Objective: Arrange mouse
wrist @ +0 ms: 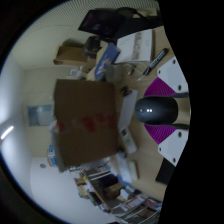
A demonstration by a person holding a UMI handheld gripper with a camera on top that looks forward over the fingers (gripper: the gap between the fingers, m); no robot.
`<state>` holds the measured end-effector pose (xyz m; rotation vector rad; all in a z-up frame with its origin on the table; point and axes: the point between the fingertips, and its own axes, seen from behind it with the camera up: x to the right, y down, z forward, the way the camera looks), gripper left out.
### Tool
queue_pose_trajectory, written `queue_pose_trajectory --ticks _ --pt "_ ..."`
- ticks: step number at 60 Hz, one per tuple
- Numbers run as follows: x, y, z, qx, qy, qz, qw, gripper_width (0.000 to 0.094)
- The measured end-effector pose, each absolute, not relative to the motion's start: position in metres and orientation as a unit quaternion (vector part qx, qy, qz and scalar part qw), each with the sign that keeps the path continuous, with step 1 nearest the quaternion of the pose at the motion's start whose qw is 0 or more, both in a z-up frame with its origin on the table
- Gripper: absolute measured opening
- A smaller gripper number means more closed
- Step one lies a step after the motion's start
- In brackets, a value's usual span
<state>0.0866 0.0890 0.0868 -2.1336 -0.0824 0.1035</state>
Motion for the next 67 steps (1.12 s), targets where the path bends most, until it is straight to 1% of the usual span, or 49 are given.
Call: queue_pose_trajectory --ticks 3,5,9,12,19,23,27,29,30,33,34,35,36,37,38,41,43,46,51,56,62,67 --pt "0.06 0.073 0.118 -0.861 -0.04 0.055 0.504 0.035" --pt "0.043 0.063 0.13 -0.854 -0.047 0.056 0.515 0.0349" --pt "0.01 0.044 0.132 -0.85 -0.064 0.047 0.52 0.035" --pt "-0.015 0.028 0.115 -0.855 -0.075 0.041 0.512 0.0351" --pt "-0.064 -0.006 0.055 -0.877 -0.072 0.047 0.472 0.0351" --pt "-0.076 -0.021 0.024 -0.891 -0.067 0.032 0.447 0.035" --pt "-0.077 -0.027 0.0 -0.898 -0.062 0.013 0.436 0.0363" --pt "-0.078 -0.035 -0.013 -0.903 -0.06 0.001 0.426 0.0394" --pt "-0.079 -0.031 -0.007 -0.895 -0.054 0.001 0.443 0.0395" --pt "-0.078 -0.03 -0.01 -0.899 -0.054 -0.007 0.435 0.0442" --pt "-0.078 -0.029 -0.008 -0.898 -0.054 -0.008 0.436 0.0514" --pt "-0.078 -0.031 -0.009 -0.9 -0.056 -0.008 0.432 0.0535" --pt "-0.079 -0.032 -0.011 -0.904 -0.059 -0.008 0.424 0.05" --pt "-0.078 -0.033 -0.011 -0.906 -0.059 -0.007 0.419 0.0519" --pt "-0.078 -0.034 -0.01 -0.909 -0.057 -0.006 0.414 0.0556" --pt "-0.08 -0.042 -0.011 -0.92 -0.052 0.011 0.388 0.0745" --pt "-0.084 -0.05 -0.003 -0.922 -0.049 0.026 0.382 0.0866" --pt "-0.086 -0.058 0.016 -0.92 -0.042 0.039 0.388 0.0834" --pt "-0.081 -0.081 0.055 -0.914 -0.04 0.042 0.403 0.0859" --pt "-0.071 -0.118 0.093 -0.91 -0.03 0.047 0.411 0.0843" --pt "-0.047 -0.167 0.122 -0.912 -0.011 0.038 0.409 0.0847" --pt "-0.018 -0.207 0.134 -0.916 0.01 0.018 0.401 0.0843"
